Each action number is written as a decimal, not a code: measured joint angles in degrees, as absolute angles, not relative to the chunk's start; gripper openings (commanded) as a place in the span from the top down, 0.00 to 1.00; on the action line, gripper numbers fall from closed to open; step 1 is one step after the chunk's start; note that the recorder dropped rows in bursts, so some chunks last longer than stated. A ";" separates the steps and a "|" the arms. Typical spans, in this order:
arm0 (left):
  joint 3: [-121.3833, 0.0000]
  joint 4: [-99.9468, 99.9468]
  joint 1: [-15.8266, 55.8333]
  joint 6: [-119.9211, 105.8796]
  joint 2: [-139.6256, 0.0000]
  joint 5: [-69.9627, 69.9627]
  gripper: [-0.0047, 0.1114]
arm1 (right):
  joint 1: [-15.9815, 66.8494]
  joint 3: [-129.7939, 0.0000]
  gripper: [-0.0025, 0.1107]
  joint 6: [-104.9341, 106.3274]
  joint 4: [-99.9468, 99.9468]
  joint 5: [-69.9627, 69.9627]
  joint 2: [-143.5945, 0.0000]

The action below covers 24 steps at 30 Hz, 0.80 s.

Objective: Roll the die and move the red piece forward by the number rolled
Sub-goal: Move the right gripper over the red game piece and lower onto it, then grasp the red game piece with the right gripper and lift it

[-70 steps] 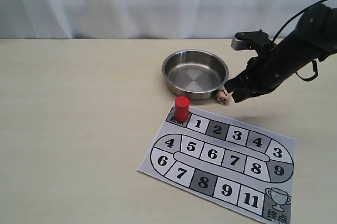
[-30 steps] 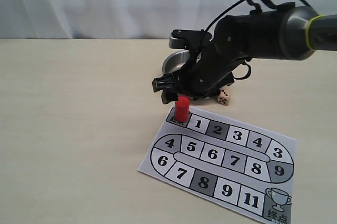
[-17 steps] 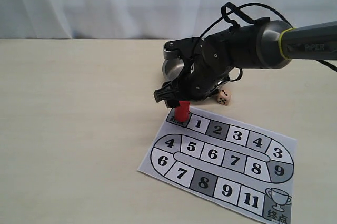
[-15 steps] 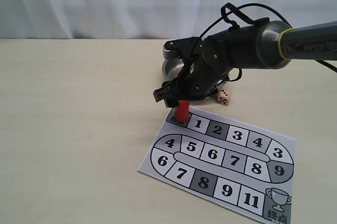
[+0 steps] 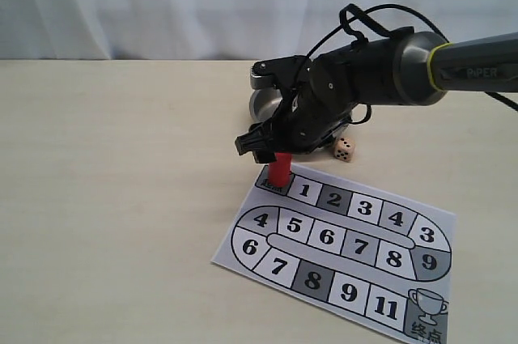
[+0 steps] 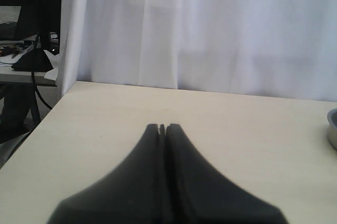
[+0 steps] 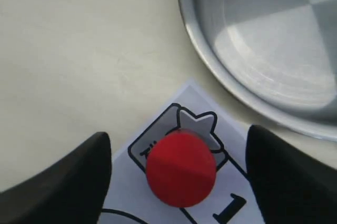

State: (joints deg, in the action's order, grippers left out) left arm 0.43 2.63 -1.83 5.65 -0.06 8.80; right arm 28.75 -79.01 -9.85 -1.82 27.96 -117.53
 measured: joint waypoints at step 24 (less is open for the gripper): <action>0.43 2.63 -1.83 5.65 -0.06 8.80 0.96 | 28.75 -79.01 0.93 -9.96 -1.82 26.77 -120.70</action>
State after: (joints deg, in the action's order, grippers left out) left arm 0.43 2.63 -1.83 5.65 -0.06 8.80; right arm 28.75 -79.01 -9.96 -1.82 26.77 -120.70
